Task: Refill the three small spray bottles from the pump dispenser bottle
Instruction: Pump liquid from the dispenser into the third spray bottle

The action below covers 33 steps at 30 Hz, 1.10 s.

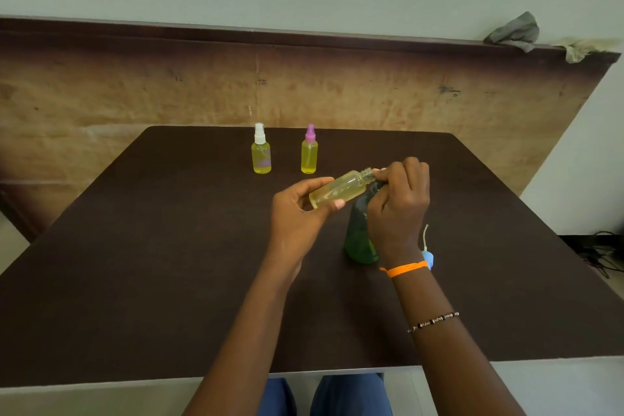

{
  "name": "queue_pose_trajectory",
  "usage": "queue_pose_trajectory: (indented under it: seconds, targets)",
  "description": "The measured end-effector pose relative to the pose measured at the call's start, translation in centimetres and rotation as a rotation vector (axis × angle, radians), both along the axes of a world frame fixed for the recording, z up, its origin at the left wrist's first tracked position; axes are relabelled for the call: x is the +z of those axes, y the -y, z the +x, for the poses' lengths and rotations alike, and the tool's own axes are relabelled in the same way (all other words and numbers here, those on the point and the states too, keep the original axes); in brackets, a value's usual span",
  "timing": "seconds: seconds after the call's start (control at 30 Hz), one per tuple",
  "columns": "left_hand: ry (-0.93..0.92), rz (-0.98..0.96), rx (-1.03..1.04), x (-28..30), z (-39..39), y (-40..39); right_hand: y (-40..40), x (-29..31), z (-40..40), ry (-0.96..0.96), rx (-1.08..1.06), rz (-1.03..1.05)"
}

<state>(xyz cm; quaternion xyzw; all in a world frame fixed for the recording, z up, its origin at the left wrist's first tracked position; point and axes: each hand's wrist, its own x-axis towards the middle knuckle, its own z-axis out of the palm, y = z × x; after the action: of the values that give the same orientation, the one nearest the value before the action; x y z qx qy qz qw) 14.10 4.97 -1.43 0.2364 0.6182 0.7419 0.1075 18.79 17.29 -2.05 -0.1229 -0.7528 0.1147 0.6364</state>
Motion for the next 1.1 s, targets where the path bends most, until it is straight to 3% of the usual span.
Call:
queue_pose_trajectory:
  seconds: [1.1]
  targets:
    - [0.001, -0.005, 0.002, 0.3, 0.7, 0.0, -0.2, 0.8, 0.5, 0.063, 0.034, -0.002]
